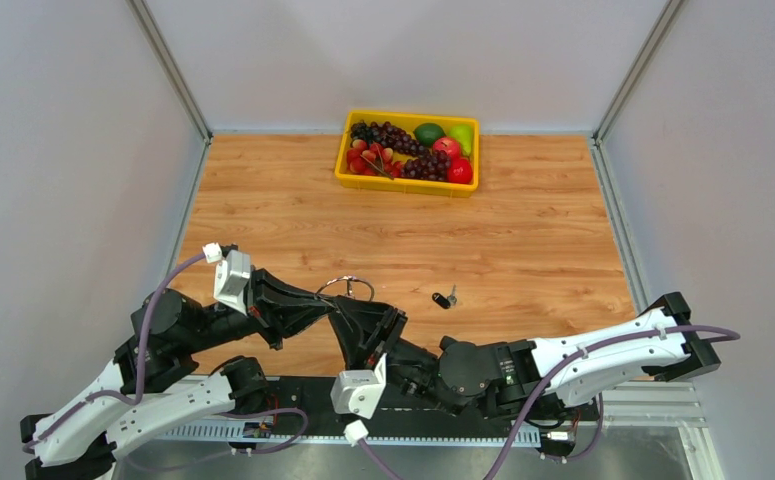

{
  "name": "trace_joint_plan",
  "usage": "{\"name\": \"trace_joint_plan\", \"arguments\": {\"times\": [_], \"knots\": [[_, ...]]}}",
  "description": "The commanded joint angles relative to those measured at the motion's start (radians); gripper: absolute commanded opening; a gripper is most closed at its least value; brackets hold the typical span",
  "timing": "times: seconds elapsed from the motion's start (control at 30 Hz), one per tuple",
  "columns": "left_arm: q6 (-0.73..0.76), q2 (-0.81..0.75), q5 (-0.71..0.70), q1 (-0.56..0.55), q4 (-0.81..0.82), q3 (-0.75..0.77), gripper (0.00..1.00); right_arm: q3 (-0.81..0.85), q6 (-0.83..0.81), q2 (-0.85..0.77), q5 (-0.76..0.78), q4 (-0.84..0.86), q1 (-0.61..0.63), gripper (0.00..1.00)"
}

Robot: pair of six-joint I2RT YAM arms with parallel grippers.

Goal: Put the keys on the keyring

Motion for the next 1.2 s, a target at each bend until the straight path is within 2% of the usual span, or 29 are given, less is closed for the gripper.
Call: {"name": "trace_joint_plan", "arguments": {"times": [0.0,0.4,0.63,0.8,0.97,1.07,1.13,1.17], "knots": [[-0.014,-0.011,0.027,-0.004,0.036,0.041,0.0,0.04,0.038,0.007,-0.021,-0.01,-0.013,0.36],[-0.003,-0.022,0.054,-0.004,0.034,0.047,0.0,0.054,0.077,0.0,-0.03,-0.049,-0.027,0.18],[0.009,-0.032,0.082,-0.004,0.033,0.048,0.0,0.059,0.082,-0.008,-0.014,-0.054,-0.027,0.0],[0.026,-0.038,0.074,-0.004,0.007,0.046,0.01,0.077,0.091,-0.014,-0.008,-0.066,-0.027,0.0],[0.041,-0.03,0.042,-0.004,-0.031,0.037,0.12,0.1,0.13,-0.013,0.005,-0.119,-0.027,0.0],[0.045,-0.016,0.042,-0.004,-0.057,0.038,0.15,0.103,0.159,-0.023,0.012,-0.152,-0.028,0.0],[0.046,-0.009,0.039,-0.004,-0.074,0.037,0.19,0.104,0.188,-0.038,0.012,-0.201,-0.027,0.0],[0.046,-0.005,0.036,-0.004,-0.083,0.038,0.25,0.107,0.212,-0.043,0.009,-0.23,-0.027,0.0]]}}
